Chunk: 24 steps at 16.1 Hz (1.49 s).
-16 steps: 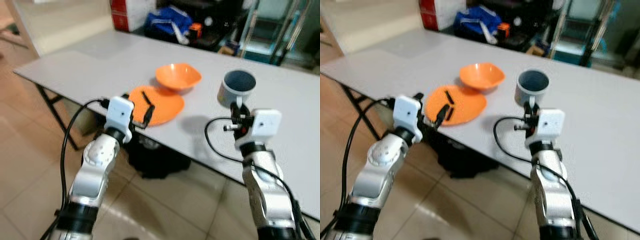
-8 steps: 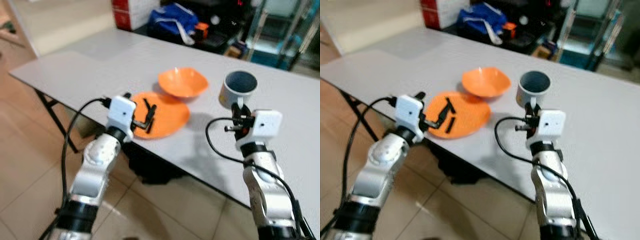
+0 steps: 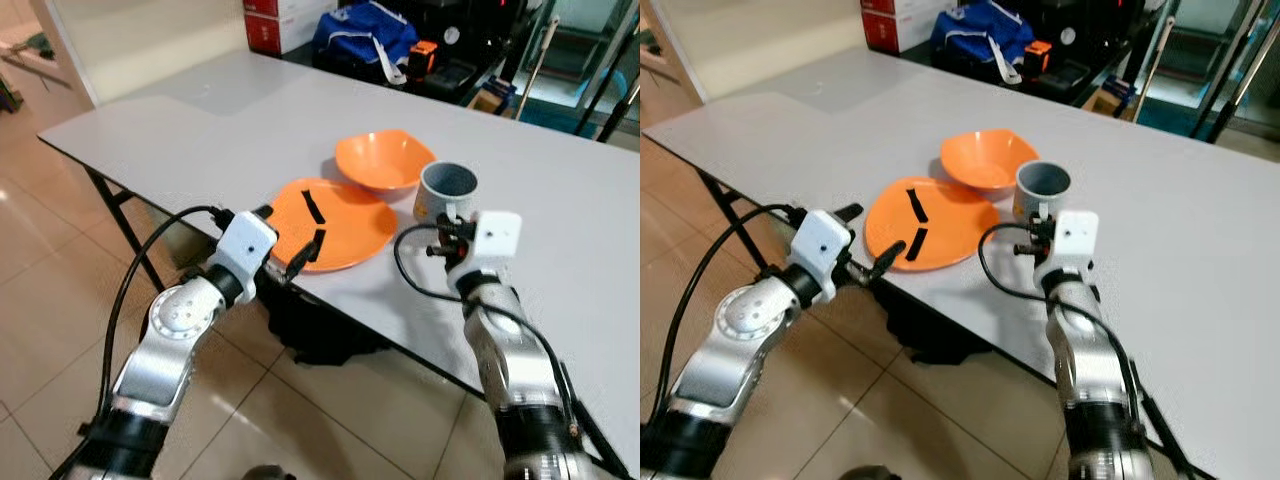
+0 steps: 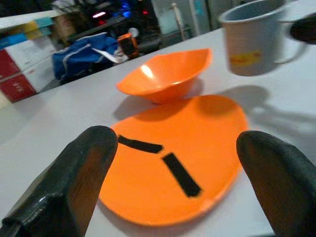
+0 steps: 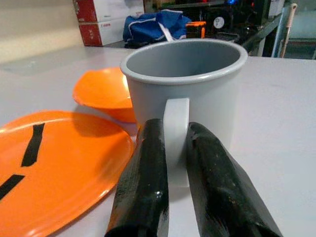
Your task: Setting the table
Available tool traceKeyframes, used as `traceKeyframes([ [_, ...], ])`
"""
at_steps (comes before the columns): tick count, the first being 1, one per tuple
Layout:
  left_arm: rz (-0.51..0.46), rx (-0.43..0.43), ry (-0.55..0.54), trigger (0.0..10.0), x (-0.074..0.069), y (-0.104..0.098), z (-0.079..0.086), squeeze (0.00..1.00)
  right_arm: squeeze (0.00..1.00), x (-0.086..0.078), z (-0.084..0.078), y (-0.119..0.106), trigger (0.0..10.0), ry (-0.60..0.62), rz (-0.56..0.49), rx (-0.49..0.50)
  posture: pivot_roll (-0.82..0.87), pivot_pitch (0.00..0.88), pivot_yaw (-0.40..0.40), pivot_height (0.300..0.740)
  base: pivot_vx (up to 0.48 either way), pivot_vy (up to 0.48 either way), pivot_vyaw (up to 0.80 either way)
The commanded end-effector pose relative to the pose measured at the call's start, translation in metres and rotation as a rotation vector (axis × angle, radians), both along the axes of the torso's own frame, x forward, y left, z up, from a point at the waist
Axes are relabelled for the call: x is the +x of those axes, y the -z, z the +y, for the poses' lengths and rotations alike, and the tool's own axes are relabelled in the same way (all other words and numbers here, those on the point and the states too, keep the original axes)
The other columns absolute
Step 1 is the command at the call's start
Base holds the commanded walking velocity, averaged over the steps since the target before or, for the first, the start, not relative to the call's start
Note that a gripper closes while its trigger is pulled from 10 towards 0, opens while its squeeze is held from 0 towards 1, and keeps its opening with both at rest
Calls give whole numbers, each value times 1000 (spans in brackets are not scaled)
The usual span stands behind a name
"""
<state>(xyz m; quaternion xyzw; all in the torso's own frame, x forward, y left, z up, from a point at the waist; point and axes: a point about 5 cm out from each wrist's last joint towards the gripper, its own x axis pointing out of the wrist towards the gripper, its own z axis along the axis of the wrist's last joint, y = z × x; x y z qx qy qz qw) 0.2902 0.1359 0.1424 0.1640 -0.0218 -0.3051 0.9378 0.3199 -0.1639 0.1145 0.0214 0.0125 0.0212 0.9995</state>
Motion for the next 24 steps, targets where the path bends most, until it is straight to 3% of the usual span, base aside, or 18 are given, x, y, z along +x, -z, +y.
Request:
traceKeyframes([
  [1, 16, 20, 41, 10000, -3, 0, -2, 0, 0, 7, 0, 1, 10000, -1, 27, -24, 135, 22, 35, 740, 0, 0, 0],
  [8, 47, 37, 107, 10000, -6, 0, -5, 0, 0, 34, -3, 7, 10000, 79, 94, -67, 140, 24, 51, 740, 0, 0, 0],
  [12, 43, 51, 115, 10000, -5, 0, -6, 0, 0, 41, -9, 11, 10000, 145, 104, 22, 146, 24, 57, 740, 0, 0, 0],
  [16, 43, 58, 124, 10000, -5, 0, -8, 0, 0, 46, -2, 11, 10000, 110, 112, 110, 150, 24, 59, 740, 0, 0, 0],
  [17, 43, 59, 123, 10000, -5, 0, -8, 0, 251, 46, -1, 11, 10000, 103, 110, 116, 151, 24, 57, 740, 0, 0, 0],
  [18, 43, 58, 122, 10000, -6, 0, -8, 0, 1000, 47, 1, 11, 10000, 102, 102, 122, 152, 26, 55, 740, 0, 0, 0],
  [24, 52, 47, 129, 10000, -8, 2, -9, 0, 1000, 41, -5, 11, 10000, 91, 59, 145, 139, 18, 54, 740, 0, 0, 0],
])
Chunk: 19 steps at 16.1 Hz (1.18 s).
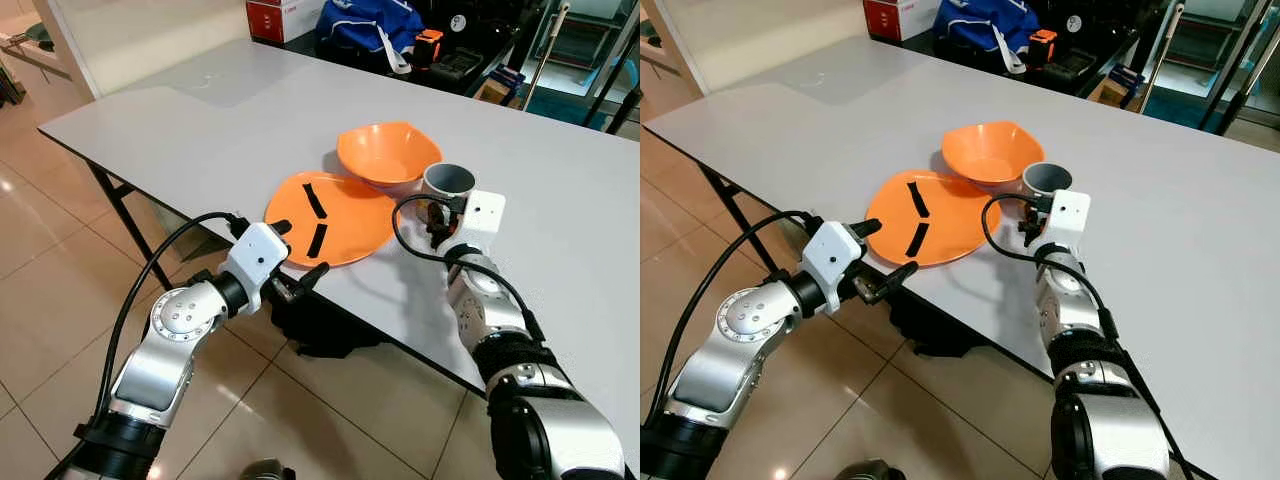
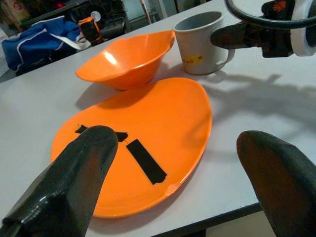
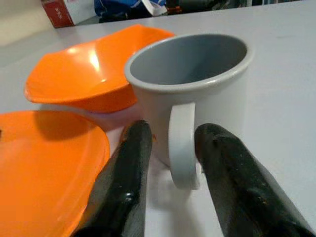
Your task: Setting the table
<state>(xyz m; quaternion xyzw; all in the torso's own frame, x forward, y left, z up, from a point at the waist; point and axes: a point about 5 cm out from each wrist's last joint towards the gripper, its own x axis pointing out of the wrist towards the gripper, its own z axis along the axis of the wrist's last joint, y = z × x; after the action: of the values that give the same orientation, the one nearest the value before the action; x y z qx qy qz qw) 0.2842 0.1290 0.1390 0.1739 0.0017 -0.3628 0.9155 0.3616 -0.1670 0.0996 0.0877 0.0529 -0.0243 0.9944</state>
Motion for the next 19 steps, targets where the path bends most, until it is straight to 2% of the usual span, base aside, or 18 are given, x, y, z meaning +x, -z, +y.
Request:
traceKeyframes([
  [1, -3, 2, 15, 10000, -3, -2, -2, 0, 1000, -1, -1, -5, 10000, -7, -41, 23, 139, 18, 54, 740, 0, 0, 0],
  [3, -20, -10, 6, 10000, -3, -3, -3, 0, 1000, -5, -2, -16, 10000, -26, -105, 6, 140, 15, 50, 740, 0, 0, 0],
  [4, -26, -31, -33, 10000, -2, -4, -1, 0, 0, -10, -6, -23, 10000, -12, -135, -28, 136, 13, 45, 740, 0, 0, 0],
  [5, -37, -86, -120, 10000, 2, -8, 3, 0, 0, -23, -12, -36, 10000, 21, -180, -55, 127, 9, 43, 740, 0, 0, 0],
  [8, -66, -111, -206, 10000, 5, -10, 6, 0, 0, -43, -9, -60, 10000, 27, -316, -68, 121, 2, 42, 740, 0, 160, 0],
  [10, -41, -127, -338, 10000, 8, -5, 7, 0, 0, -56, 1, -74, 10000, 23, -397, 80, 116, 0, 29, 740, 0, 480, 0],
  [11, -43, -128, -356, 10000, 8, -4, 6, 0, 0, -60, 4, -75, 10000, 12, -394, 86, 117, 0, 26, 740, 0, 480, 0],
  [14, -90, -130, -459, 10000, 12, -14, 11, 0, 0, -73, 20, -60, 10000, -27, -293, 62, 128, 0, 4, 740, 0, 480, 0],
  [16, -95, -127, -475, 10000, 13, -17, 13, 0, 0, -76, 20, -55, 10000, -26, -260, 73, 124, 0, 7, 740, 0, 480, -228],
  [19, -100, -117, -496, 10000, 16, -17, 15, 0, 0, -81, 19, -51, 10000, -22, -211, 59, 88, 4, 3, 740, 0, 480, -800],
])
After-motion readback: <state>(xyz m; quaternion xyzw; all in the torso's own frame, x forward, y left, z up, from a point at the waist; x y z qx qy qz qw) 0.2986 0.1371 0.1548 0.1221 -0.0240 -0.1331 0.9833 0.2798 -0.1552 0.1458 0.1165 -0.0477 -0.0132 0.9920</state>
